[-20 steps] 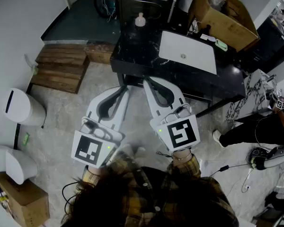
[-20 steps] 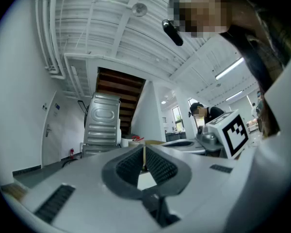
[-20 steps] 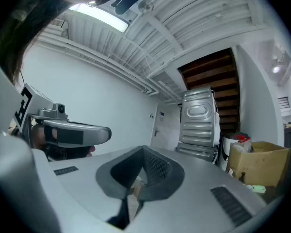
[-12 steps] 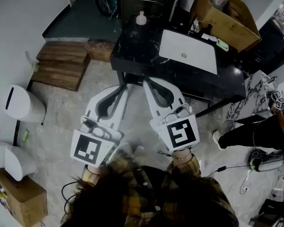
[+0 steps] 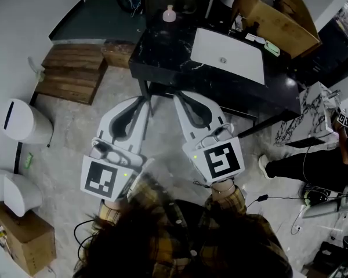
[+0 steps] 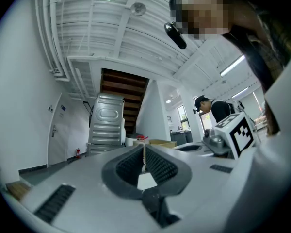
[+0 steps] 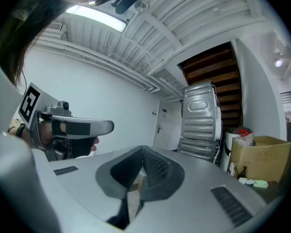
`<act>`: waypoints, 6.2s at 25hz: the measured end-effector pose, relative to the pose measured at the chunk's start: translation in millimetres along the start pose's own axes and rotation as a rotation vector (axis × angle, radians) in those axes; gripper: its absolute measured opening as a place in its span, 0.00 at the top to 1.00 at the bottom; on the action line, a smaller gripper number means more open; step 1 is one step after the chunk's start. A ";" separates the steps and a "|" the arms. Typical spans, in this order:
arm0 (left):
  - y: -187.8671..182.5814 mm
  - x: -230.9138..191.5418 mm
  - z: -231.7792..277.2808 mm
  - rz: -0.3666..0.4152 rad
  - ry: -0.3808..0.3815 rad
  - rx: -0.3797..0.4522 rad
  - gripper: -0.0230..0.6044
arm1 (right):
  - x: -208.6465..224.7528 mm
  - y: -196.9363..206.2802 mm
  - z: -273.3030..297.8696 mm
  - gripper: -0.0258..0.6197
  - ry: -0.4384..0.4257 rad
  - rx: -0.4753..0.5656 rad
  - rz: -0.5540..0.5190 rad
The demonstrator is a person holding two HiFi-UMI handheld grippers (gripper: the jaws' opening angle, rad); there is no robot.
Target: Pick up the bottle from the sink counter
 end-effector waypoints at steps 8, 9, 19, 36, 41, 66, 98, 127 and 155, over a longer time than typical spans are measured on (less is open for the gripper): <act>15.9 -15.0 24.3 0.004 -0.006 -0.012 0.92 | 20.1 18.0 17.8 0.93 -0.020 -0.016 0.023; 17.1 -19.1 28.5 0.006 -0.007 -0.013 0.92 | 23.2 19.3 22.8 0.93 -0.022 -0.016 0.023; 36.0 -82.7 93.2 0.001 0.011 -0.022 0.92 | 65.8 38.8 101.3 0.93 -0.021 -0.037 0.038; 84.4 -204.4 188.6 -0.048 0.082 -0.052 0.92 | 142.0 73.7 223.5 0.93 0.109 -0.075 -0.002; 105.2 -216.6 202.3 -0.095 0.104 -0.090 0.92 | 154.7 90.6 228.7 0.93 0.155 -0.130 0.018; 156.9 -241.6 380.1 -0.023 0.037 -0.111 0.92 | 329.8 137.7 314.5 0.93 0.054 -0.077 0.020; 232.7 -291.4 461.8 -0.102 0.096 -0.189 0.92 | 376.4 198.2 365.6 0.93 0.104 -0.207 0.115; 335.4 -334.9 498.6 -0.167 0.180 -0.301 0.92 | 380.5 264.1 406.9 0.93 0.124 -0.289 0.224; 415.5 -350.6 524.3 -0.128 0.119 -0.333 0.63 | 391.9 312.7 414.5 0.93 0.124 -0.327 0.281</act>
Point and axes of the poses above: the fingertips, and each gripper's own axes: z forward along the fingers, x to its right, y out of its underside, the point moved 8 cm from there along -z, backward along the fingers, and after that the axes turned 10 degrees about x, right-handed, at the moved point
